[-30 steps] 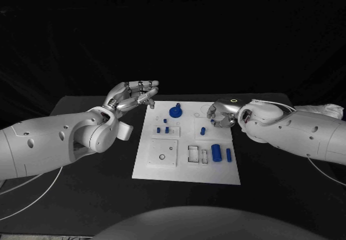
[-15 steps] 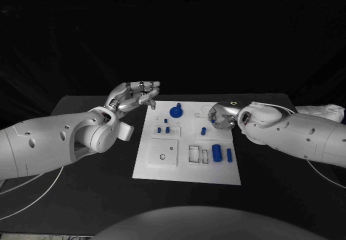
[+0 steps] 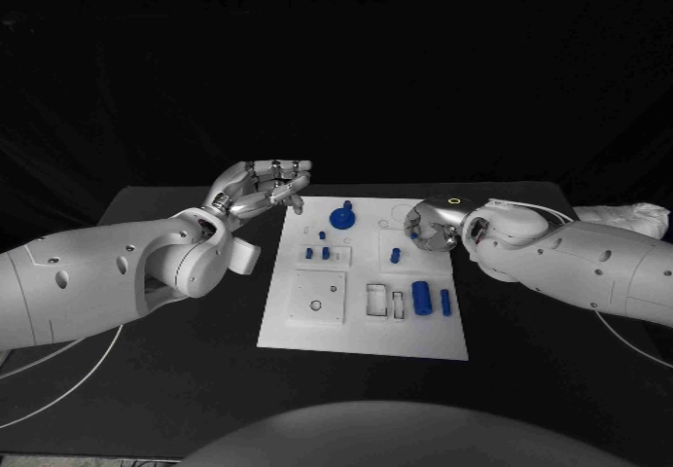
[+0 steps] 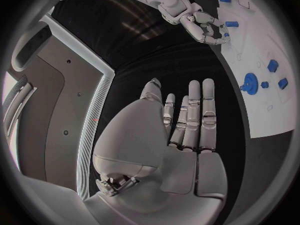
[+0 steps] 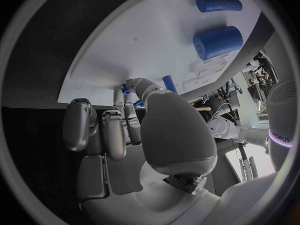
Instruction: Assemble the parts on the task board
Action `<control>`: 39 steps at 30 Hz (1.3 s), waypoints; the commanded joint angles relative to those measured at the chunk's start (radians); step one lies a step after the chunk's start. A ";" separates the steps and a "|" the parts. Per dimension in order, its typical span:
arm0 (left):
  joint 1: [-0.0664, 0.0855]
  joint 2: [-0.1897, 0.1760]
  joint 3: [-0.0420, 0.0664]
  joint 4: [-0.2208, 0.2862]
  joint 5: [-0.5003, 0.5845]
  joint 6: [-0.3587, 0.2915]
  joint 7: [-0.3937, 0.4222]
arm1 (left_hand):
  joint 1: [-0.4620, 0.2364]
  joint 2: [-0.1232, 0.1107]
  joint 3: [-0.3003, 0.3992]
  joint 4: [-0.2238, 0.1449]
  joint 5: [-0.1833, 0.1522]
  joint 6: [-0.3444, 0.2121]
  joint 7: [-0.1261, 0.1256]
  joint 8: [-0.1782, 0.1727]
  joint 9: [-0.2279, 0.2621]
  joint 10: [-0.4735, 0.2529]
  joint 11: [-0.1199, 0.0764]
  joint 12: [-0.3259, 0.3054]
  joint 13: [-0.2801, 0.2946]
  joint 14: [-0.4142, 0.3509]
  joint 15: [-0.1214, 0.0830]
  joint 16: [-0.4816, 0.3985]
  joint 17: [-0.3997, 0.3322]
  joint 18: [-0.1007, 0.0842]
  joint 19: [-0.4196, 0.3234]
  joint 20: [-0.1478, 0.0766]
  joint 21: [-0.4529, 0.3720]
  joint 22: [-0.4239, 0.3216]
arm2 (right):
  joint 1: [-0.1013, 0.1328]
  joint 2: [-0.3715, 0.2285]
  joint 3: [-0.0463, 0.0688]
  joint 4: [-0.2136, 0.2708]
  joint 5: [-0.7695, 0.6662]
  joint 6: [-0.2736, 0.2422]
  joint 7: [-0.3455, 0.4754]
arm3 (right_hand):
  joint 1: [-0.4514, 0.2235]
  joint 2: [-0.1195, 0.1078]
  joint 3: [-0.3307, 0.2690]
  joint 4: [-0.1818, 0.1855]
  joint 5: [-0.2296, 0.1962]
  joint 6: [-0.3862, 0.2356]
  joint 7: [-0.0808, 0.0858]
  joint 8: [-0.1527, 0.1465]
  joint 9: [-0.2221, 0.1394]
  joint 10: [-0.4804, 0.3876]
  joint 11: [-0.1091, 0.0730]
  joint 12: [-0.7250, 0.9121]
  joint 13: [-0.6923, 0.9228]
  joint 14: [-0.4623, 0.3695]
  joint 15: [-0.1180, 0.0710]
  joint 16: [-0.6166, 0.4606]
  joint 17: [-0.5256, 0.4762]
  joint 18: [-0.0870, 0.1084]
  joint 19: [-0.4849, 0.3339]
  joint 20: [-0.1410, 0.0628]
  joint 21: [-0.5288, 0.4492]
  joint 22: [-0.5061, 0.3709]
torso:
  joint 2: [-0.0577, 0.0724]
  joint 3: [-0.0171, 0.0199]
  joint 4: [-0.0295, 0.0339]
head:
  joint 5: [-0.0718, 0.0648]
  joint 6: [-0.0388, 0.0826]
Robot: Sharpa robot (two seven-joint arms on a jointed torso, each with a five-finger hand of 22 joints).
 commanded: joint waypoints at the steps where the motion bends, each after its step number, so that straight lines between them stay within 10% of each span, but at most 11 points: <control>1: -0.002 0.003 0.001 0.002 -0.015 0.016 -0.001 | 0.012 0.003 -0.005 -0.001 0.006 0.001 0.009 0.001 0.001 -0.007 -0.001 0.007 -0.001 -0.009 0.001 0.001 -0.002 0.017 0.007 0.001 -0.006 -0.002 | -0.002 0.001 -0.001 -0.003 0.003 -0.010 0.013 | 0.003 0.012 -0.001 -0.009 -0.017 -0.007 0.005 0.003 0.012 0.008 -0.002 0.010 0.003 0.017 -0.005 -0.007 0.118 0.007 -0.007 -0.004 -0.002 0.173 | 0.001 -0.0003 0.0001 | 0.001 0.000; 19: -0.017 -0.003 0.001 0.000 -0.017 0.013 -0.011 | 0.024 0.010 -0.005 -0.001 0.010 0.004 0.017 0.000 0.000 -0.007 -0.002 0.014 -0.002 -0.011 0.000 0.002 -0.007 0.017 0.012 0.001 -0.012 -0.003 | 0.005 -0.004 0.001 0.003 0.021 -0.052 0.018 | -0.002 0.023 -0.001 -0.017 -0.056 0.007 0.001 0.014 0.051 0.023 -0.008 0.031 0.010 0.012 -0.008 -0.012 0.108 0.008 -0.011 -0.006 -0.004 0.172 | 0.000 0.0000 0.0004 | 0.008 0.000; 39: -0.018 0.003 0.001 -0.019 -0.016 0.025 -0.042 | 0.024 0.016 -0.017 0.001 0.007 -0.005 0.013 -0.004 -0.002 -0.019 0.006 0.022 -0.004 -0.031 0.007 -0.007 -0.020 0.014 0.006 0.004 -0.033 -0.010 | 0.170 -0.115 0.001 0.250 0.089 0.054 -0.037 | -0.012 0.017 -0.004 -0.014 -0.071 0.002 0.000 0.006 0.057 0.027 -0.007 0.033 0.007 0.011 -0.007 -0.014 0.104 0.008 -0.011 -0.005 -0.004 0.172 | -0.003 -0.0009 -0.0014 | 0.008 0.000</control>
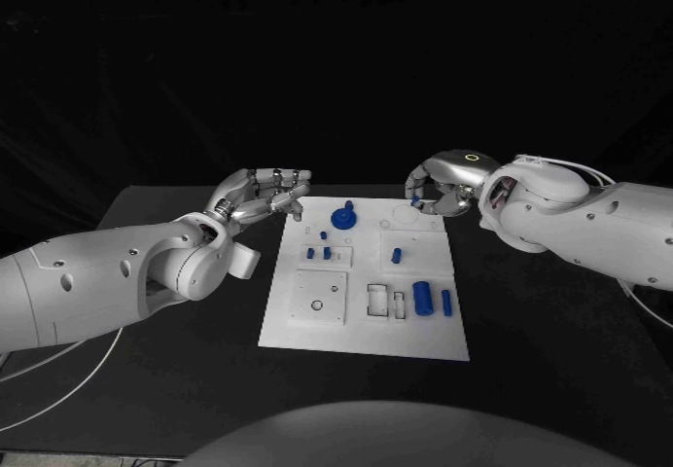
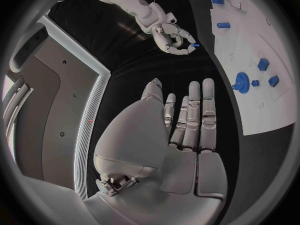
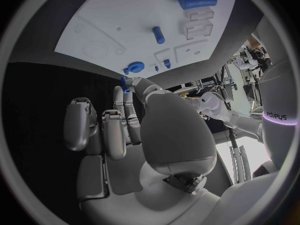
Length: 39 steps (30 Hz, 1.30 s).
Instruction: Assemble the parts on the task board
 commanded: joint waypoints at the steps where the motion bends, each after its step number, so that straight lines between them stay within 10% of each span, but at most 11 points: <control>1: -0.001 0.006 0.001 -0.005 -0.004 0.023 -0.010 | 0.003 0.005 -0.008 0.001 0.002 -0.010 0.002 -0.004 -0.002 -0.009 0.004 0.006 -0.001 -0.012 0.002 -0.008 -0.004 0.014 -0.003 0.005 -0.010 -0.003 | 0.012 -0.007 0.000 0.054 0.043 0.078 -0.032 | -0.013 -0.002 0.000 -0.001 -0.007 0.002 0.000 -0.002 0.002 0.008 -0.002 0.005 -0.001 0.011 -0.007 -0.006 0.103 0.008 -0.007 -0.002 -0.004 0.171 | -0.001 -0.0003 -0.0003 | 0.002 0.000; 7: -0.003 0.014 0.001 -0.018 -0.003 0.018 -0.001 | 0.011 0.015 -0.027 0.000 -0.001 -0.012 0.009 -0.003 -0.001 -0.024 0.017 0.023 -0.004 -0.065 0.024 -0.026 -0.028 0.004 -0.053 0.019 -0.065 -0.014 | 0.023 0.008 -0.001 0.150 0.060 0.151 -0.047 | -0.011 -0.002 0.002 -0.003 -0.010 0.000 0.002 -0.005 0.002 0.009 -0.002 0.005 -0.002 0.010 -0.006 -0.007 0.102 0.009 -0.010 -0.001 -0.007 0.170 | 0.001 0.0009 0.0022 | 0.024 0.000; 15: -0.004 0.009 0.001 -0.034 -0.014 -0.031 0.047 | 0.001 0.028 -0.062 0.000 -0.010 -0.004 0.031 -0.002 -0.001 -0.042 0.027 0.055 -0.007 -0.248 0.061 -0.066 -0.072 -0.019 -0.224 0.030 -0.185 -0.032 | -0.002 0.059 -0.001 0.220 0.007 0.184 -0.067 | -0.011 -0.003 0.003 -0.006 -0.014 0.003 0.003 -0.008 0.003 0.017 -0.003 0.008 -0.003 0.013 -0.005 -0.004 0.105 0.008 -0.007 0.000 -0.004 0.171 | 0.000 -0.0003 0.0028 | 0.086 0.000; 27: -0.014 -0.036 0.001 -0.023 -0.001 -0.097 0.127 | -0.022 0.036 -0.067 0.002 -0.047 -0.031 0.060 -0.004 -0.003 -0.231 -0.044 0.014 -0.013 -0.641 -0.005 -0.374 -0.229 -0.035 -0.684 -0.048 -0.312 -0.356 | -0.086 0.140 -0.001 0.217 -0.129 0.125 -0.091 | -0.012 -0.008 0.008 -0.011 -0.007 0.009 0.005 -0.015 0.004 0.032 -0.005 0.012 -0.006 0.016 -0.005 -0.002 0.106 0.008 -0.005 0.000 -0.003 0.171 | 0.003 0.0001 0.0035 | 0.131 0.000; 39: -0.028 -0.054 0.001 0.012 0.007 -0.070 0.131 | -0.009 0.042 -0.052 0.002 -0.034 -0.041 0.065 -0.001 -0.001 -0.275 -0.036 0.030 -0.012 -0.669 0.006 -0.437 -0.231 -0.017 -0.739 -0.015 -0.312 -0.500 | -0.159 0.185 0.000 0.180 -0.174 0.073 -0.100 | -0.012 -0.011 0.013 -0.016 -0.002 0.011 0.008 -0.021 0.002 0.041 -0.007 0.013 -0.009 0.019 -0.004 0.000 0.108 0.007 -0.002 0.001 0.000 0.172 | 0.001 -0.0018 0.0028 | 0.147 0.000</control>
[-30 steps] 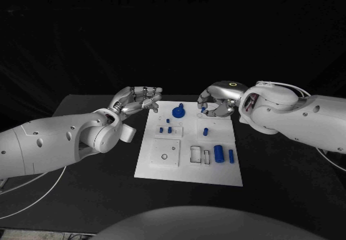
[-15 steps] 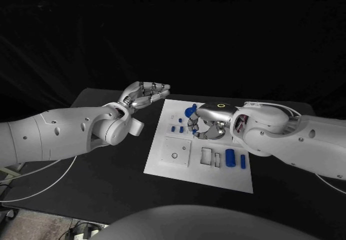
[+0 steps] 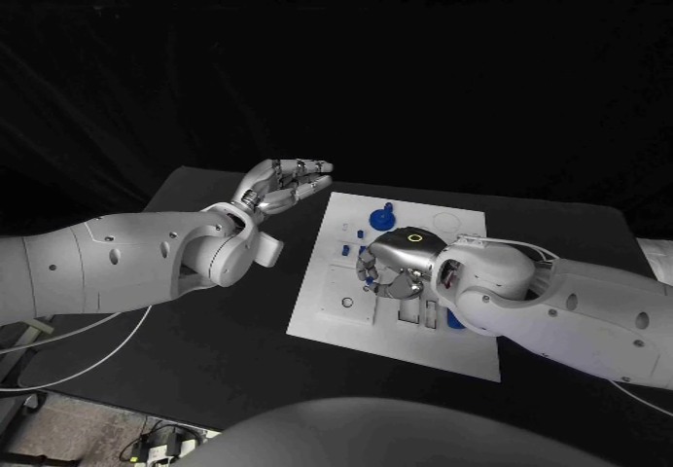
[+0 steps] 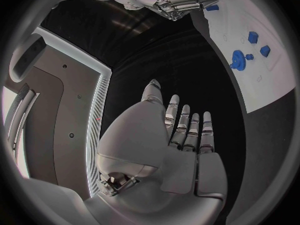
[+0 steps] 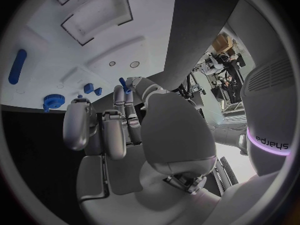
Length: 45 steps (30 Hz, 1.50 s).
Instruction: Assemble the parts on the task board
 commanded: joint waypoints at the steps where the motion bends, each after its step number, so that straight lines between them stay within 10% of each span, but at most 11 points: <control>1: -0.001 0.000 0.001 0.011 0.008 0.010 0.029 | 0.002 0.006 0.005 0.000 0.006 0.000 0.006 -0.001 0.001 -0.002 0.005 0.007 0.000 0.003 0.006 0.008 0.001 -0.001 -0.001 0.008 -0.002 -0.005 | -0.011 0.006 0.000 -0.010 -0.059 -0.034 -0.018 | -0.005 -0.004 0.000 -0.004 0.004 0.004 0.000 -0.007 0.001 0.007 -0.001 0.005 -0.001 0.019 -0.004 0.000 0.109 0.007 0.002 0.004 0.004 0.172 | -0.001 -0.0004 -0.0007 | 0.005 0.000; 45: -0.024 0.012 0.001 -0.001 -0.003 0.042 0.016 | 0.027 0.012 0.004 0.001 0.023 -0.001 0.021 0.002 0.001 -0.007 0.024 0.036 0.000 0.040 0.031 0.050 0.004 0.033 0.021 0.086 0.002 -0.046 | -0.076 0.013 0.003 -0.099 0.101 -0.176 0.075 | -0.010 -0.004 0.010 -0.009 -0.016 0.010 0.011 -0.025 -0.001 0.026 0.004 0.002 -0.013 0.020 0.006 -0.001 0.106 0.005 0.008 0.011 0.010 0.174 | -0.001 -0.0001 -0.0020 | 0.054 0.000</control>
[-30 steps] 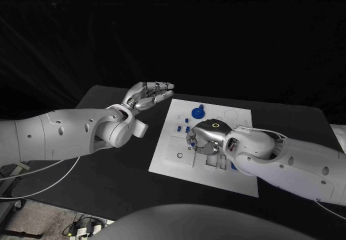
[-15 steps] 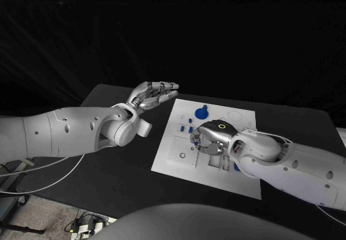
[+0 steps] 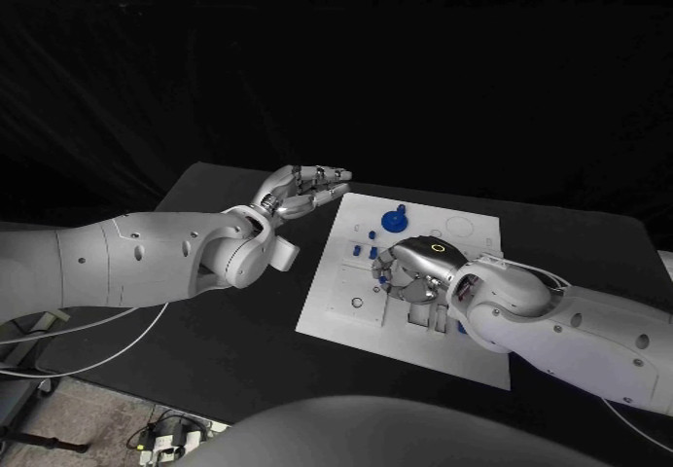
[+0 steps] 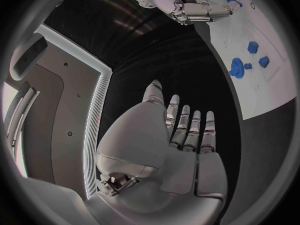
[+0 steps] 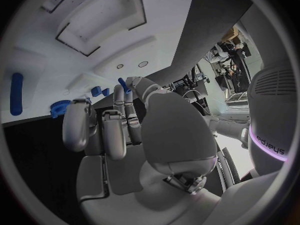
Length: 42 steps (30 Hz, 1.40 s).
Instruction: Assemble the parts on the task board
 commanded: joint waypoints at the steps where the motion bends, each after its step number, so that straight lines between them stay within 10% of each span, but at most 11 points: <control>1: -0.002 0.004 0.001 -0.001 -0.005 0.023 0.012 | 0.007 0.000 0.004 0.001 0.006 -0.001 0.006 0.002 0.001 -0.004 0.006 0.005 0.000 -0.001 -0.002 -0.004 -0.001 0.018 -0.001 0.007 0.002 -0.001 | -0.005 0.002 0.000 -0.007 0.041 -0.015 0.020 | -0.006 0.000 0.004 -0.002 -0.002 0.003 0.004 -0.006 0.001 0.008 0.000 0.002 -0.002 0.020 0.007 0.000 0.106 0.005 0.000 0.004 0.002 0.174 | 0.000 0.0001 -0.0003 | 0.002 0.000; 42: -0.006 0.009 0.001 -0.006 -0.007 0.039 0.002 | 0.024 -0.004 0.005 -0.001 0.015 -0.004 0.007 0.001 0.000 -0.007 0.007 0.007 -0.001 0.002 0.002 0.006 0.001 0.018 0.001 0.012 0.002 -0.011 | -0.045 0.031 0.001 -0.055 0.076 -0.037 0.047 | -0.004 0.001 0.012 -0.006 0.001 0.000 0.011 -0.019 -0.002 0.015 0.005 -0.008 -0.015 0.019 0.012 -0.001 0.104 0.006 -0.001 0.009 0.000 0.173 | 0.000 0.0003 -0.0008 | 0.023 0.000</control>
